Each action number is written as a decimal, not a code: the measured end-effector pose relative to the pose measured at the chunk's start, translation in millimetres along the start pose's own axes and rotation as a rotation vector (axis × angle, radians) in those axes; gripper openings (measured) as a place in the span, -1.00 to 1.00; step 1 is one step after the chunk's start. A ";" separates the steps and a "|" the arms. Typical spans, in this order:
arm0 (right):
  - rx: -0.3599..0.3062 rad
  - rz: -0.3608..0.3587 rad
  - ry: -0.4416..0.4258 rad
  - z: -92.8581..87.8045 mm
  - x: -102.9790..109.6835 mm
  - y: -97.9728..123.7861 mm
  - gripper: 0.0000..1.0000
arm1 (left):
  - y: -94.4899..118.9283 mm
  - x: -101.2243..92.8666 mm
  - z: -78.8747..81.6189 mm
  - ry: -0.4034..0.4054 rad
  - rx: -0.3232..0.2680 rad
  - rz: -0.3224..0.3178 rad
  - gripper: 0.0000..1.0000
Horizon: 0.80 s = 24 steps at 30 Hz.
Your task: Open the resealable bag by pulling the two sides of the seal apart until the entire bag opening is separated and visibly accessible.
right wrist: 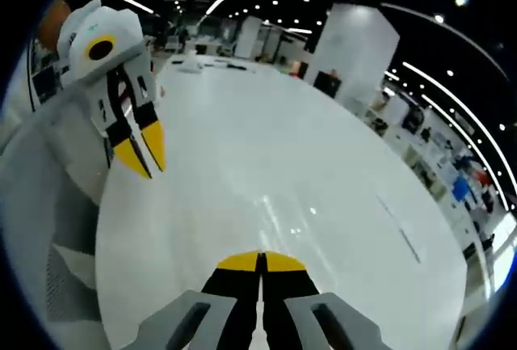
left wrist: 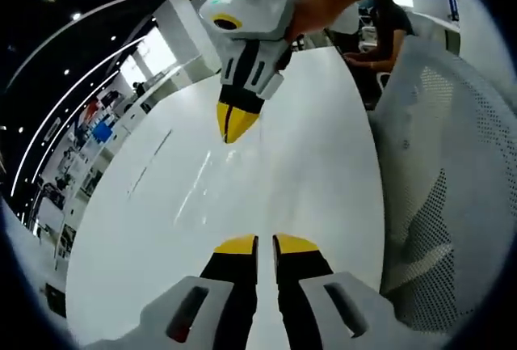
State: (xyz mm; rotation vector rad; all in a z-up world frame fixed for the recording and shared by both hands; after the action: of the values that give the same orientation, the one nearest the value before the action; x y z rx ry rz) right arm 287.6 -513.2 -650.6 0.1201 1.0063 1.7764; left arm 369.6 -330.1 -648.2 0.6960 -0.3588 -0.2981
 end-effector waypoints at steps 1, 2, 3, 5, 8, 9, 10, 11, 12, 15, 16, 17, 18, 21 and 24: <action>0.000 -0.001 0.000 -0.3 -0.5 -1.3 -1.00 | 1.8 -0.1 -0.8 0.002 -0.002 0.003 -0.91; 0.009 -0.005 0.001 -0.9 -1.1 -2.4 -1.00 | 3.0 0.0 -1.4 0.005 -0.003 0.006 -0.91; 0.013 -0.009 0.000 -1.4 -1.6 -3.2 -1.00 | 4.0 0.2 -2.0 0.009 -0.005 0.009 -0.92; 0.015 -0.009 -0.010 -2.1 -2.4 -5.4 -1.00 | 6.1 0.4 -3.8 0.021 -0.006 0.016 -0.92; 0.030 -0.011 0.002 -4.6 -3.4 -9.8 -1.00 | 7.8 -0.2 -7.1 0.031 -0.004 0.021 -0.92; 0.031 -0.009 -0.002 -5.0 -4.2 -11.1 -1.00 | 8.1 -0.4 -8.4 0.033 -0.002 0.022 -0.92; 0.032 -0.007 -0.015 -5.3 -4.2 -11.8 -1.00 | 8.5 -0.7 -9.4 0.035 0.000 0.023 -0.93; 0.043 -0.006 -0.046 -6.8 -4.5 -13.6 -1.00 | 9.0 -1.2 -10.8 0.039 0.003 0.024 -0.93; 0.048 -0.010 -0.037 -7.3 -5.3 -14.7 -1.00 | 9.4 -1.6 -11.8 0.041 0.004 0.024 -0.93; 0.049 -0.021 -0.039 -7.6 -5.5 -15.0 -1.00 | 11.1 -3.2 -15.1 0.046 0.009 0.027 -0.92; 0.046 -0.015 -0.048 -7.6 -4.8 -15.4 -1.00 | 11.6 -3.5 -15.8 0.049 0.009 0.028 -0.93; 0.047 -0.010 -0.054 -7.7 -4.0 -15.6 -1.00 | 11.9 -3.8 -16.6 0.052 0.010 0.028 -0.92; 0.046 -0.010 -0.053 -7.6 -3.6 -15.8 -1.00 | 12.0 -4.1 -17.0 0.052 0.011 0.028 -0.92; 0.047 -0.002 -0.044 -8.0 -1.9 -16.6 -1.00 | 12.3 -4.9 -18.6 0.052 0.016 0.027 -0.93; 0.052 0.004 -0.035 -9.5 -0.7 -17.2 -1.00 | 12.1 -5.1 -19.7 0.053 0.019 0.026 -0.93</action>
State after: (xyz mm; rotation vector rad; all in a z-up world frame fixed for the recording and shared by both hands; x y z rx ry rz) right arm 295.6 -517.4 -668.1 0.1852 1.0279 1.7464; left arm 375.0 -308.1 -655.2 0.7161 -0.3200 -0.2511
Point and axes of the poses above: the point that each gripper's makers call its tool centre point, and the gripper's own axes: y roughly backward along the fingers, x roughly to its left, z roughly out of its top, the point moved 8 cm from there along y, roughly backward along the fingers, and after that the axes turned 9 degrees about y, right-handed, at the moved point
